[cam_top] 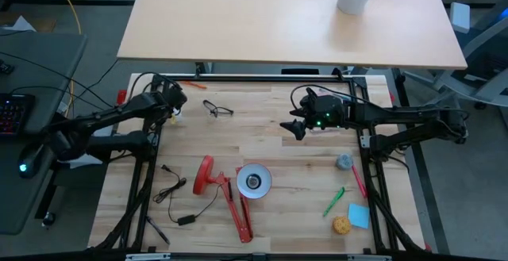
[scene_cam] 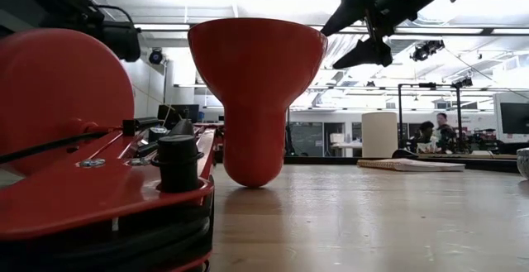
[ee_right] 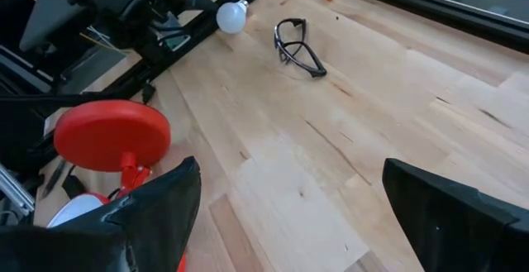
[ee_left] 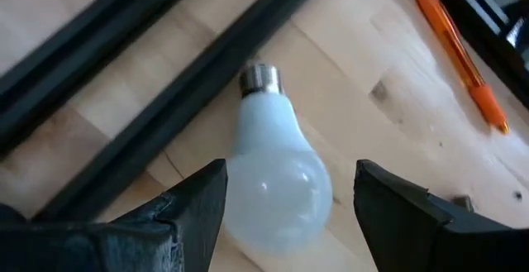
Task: Screw lightbulb
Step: Insert the lightbulb into the lamp
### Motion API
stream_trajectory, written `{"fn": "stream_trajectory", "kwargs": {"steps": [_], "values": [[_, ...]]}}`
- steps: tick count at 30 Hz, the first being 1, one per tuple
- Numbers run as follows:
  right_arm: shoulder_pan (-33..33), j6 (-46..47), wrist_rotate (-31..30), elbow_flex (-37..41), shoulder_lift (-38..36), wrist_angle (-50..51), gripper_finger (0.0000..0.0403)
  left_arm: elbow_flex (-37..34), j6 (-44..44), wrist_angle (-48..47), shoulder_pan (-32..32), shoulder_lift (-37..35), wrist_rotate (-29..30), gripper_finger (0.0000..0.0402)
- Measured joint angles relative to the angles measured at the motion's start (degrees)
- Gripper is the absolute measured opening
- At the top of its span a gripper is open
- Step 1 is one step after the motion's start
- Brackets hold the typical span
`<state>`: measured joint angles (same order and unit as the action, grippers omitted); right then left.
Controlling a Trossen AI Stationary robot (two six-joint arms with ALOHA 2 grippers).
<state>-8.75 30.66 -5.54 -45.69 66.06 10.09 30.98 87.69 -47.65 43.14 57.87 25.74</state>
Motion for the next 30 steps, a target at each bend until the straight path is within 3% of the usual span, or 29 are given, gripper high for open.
{"fn": "stream_trajectory", "kwargs": {"steps": [13,23,30], "values": [[0.0,-0.1,-2.9,0.0,0.0,0.0,0.0367,-0.3,-8.9,8.0,5.6,7.0,-5.7,0.0241],[0.0,0.3,-2.9,0.0,0.0,0.0,0.0367,0.0,-8.5,9.2,5.6,11.3,-5.6,0.0241],[0.0,-1.0,-2.9,0.0,0.0,0.0,0.0367,-0.1,-2.5,11.5,5.5,12.2,-8.7,0.0241]]}}
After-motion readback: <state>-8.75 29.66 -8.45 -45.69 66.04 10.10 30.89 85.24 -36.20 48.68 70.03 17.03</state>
